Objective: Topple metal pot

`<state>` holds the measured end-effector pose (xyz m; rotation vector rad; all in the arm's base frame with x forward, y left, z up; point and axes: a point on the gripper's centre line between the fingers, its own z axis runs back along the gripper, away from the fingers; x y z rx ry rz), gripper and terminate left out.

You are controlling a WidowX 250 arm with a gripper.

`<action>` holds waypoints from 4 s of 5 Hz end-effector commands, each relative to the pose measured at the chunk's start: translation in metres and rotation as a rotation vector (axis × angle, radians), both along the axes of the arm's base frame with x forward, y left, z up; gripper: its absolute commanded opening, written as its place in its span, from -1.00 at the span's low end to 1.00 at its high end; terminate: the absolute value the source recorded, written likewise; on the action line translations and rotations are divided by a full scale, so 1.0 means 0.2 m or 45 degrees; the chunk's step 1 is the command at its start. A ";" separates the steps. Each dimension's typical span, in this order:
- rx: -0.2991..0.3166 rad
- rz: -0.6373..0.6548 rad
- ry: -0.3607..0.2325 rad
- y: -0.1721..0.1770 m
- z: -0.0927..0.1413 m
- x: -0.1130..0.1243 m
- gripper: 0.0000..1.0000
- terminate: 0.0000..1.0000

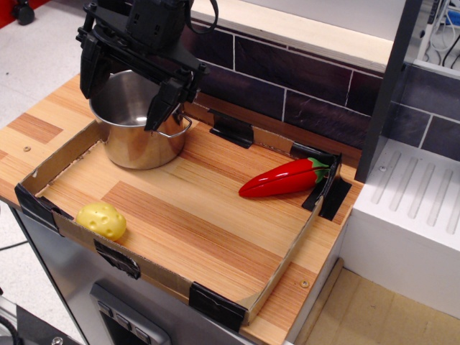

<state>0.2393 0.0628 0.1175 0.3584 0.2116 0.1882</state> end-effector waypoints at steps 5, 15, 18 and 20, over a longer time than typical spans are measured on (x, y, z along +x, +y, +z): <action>0.153 -0.561 -0.181 -0.14 -0.14 0.20 1.00 -1.00; -0.038 -0.472 -0.299 0.08 -0.28 0.32 -1.00 -1.00; -0.279 -0.356 -0.196 0.10 -0.14 0.32 -1.00 -1.00; -0.478 -0.307 -0.085 0.06 -0.04 0.29 -1.00 -1.00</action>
